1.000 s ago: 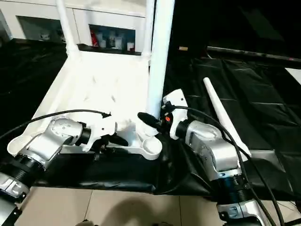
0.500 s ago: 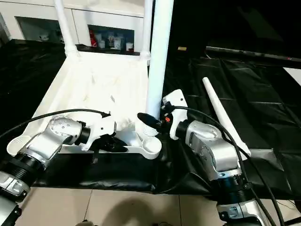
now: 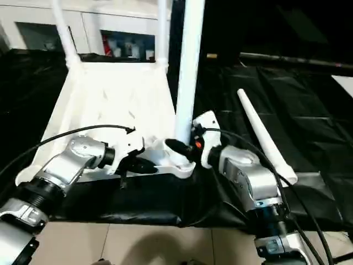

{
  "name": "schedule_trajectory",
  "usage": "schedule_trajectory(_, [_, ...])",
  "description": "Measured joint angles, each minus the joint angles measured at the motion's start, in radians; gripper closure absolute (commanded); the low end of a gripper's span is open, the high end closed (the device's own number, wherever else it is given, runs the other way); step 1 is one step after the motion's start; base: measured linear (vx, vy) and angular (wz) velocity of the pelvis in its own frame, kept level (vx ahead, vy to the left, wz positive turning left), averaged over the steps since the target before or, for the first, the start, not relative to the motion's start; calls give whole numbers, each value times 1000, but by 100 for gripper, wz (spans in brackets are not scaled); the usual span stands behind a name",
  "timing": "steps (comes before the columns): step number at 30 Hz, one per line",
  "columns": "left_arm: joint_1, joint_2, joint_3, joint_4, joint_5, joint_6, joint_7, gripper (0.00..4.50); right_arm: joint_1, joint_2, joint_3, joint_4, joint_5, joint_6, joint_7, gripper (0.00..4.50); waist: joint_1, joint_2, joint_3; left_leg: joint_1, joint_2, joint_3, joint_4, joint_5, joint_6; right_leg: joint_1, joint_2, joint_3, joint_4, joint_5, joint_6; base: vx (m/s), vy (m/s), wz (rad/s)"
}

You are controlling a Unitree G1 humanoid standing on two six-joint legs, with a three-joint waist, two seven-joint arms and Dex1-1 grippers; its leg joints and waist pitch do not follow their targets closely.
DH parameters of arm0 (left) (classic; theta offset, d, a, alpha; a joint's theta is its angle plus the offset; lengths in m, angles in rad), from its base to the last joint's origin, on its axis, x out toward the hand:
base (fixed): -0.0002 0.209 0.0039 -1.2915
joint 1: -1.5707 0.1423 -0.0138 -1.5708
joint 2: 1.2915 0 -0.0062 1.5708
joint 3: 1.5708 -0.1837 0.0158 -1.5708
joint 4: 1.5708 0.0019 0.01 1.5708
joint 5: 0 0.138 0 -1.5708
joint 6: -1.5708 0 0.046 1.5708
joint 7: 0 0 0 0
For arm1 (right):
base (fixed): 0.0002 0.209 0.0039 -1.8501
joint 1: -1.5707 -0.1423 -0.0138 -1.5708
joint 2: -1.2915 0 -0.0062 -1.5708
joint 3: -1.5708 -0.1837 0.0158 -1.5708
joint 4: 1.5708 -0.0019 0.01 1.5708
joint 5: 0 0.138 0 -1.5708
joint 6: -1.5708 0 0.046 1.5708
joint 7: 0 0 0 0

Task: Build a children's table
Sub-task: Insert table leg to table base

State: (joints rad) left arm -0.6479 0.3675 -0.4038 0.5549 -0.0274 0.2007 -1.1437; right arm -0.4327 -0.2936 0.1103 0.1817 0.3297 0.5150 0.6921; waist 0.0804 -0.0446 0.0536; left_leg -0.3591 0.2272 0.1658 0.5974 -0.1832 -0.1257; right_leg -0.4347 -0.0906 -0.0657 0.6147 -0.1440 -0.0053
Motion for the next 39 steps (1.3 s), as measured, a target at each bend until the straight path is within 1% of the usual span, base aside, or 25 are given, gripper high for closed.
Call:
schedule_trajectory(8, [-3, -5, 6, 13, 3, -2, 9, 450, -1, -10, 1, 1, -9, 2, 10, 257, -1, 0, 0, 1, 0, 0, 0, 0, 0, 1, 0, 0, 0, 0, 0, 0, 0, 0])
schedule_trajectory(11, [-18, -15, 7, 43, 5, -11, 23, 450, -1, -24, 1, -2, -9, 13, 17, 257, -2, 1, 0, 1, 0, 0, 0, 0, 0, 1, 0, 0, 0, 0, 0, 0, 0, 0])
schedule_trajectory(14, [-24, -17, 14, 59, 5, -13, 34, 450, 5, -36, 0, -3, -9, 28, 25, 257, -8, 1, 0, 1, 0, 0, 0, 0, 0, 1, 0, 0, 0, 1, 0, 0, 0, 0])
schedule_trajectory(20, [-30, -18, 23, 74, 6, -16, 37, 450, 6, -36, -3, -5, -9, 25, 33, 257, -17, 1, 0, 0, 0, 0, 0, 0, 0, 1, 0, 0, -1, 1, 0, 0, 0, 0])
schedule_trajectory(26, [-30, -15, 26, 79, 6, -21, 33, 450, -4, -11, -7, 40, -11, -17, 23, 257, -21, 1, 0, 0, 0, 0, 0, 0, 0, 1, 0, -1, 0, 1, 0, 0, 0, 0])
schedule_trajectory(29, [-30, -14, 26, 79, 6, -22, 26, 450, -16, 16, -24, 89, -16, -48, 12, 257, -21, 1, 0, 0, 0, 0, 0, 0, 0, 0, 0, -1, 0, 1, 0, 0, 0, 0])
schedule_trajectory(32, [-30, -11, 29, 79, 6, -23, 16, 450, -34, 24, -25, 122, -18, -54, 12, 257, -21, 1, 0, 0, 0, 0, 0, 0, 0, 0, 0, -1, -1, 1, -1, 0, 0, 0])
schedule_trajectory(39, [-28, -6, 31, 79, 6, -27, 14, 450, -38, 28, -30, 147, -12, -72, 36, 257, -22, 1, 0, 0, 0, 0, 0, 0, 0, 0, 0, -1, -1, 1, -1, 0, 0, 0])
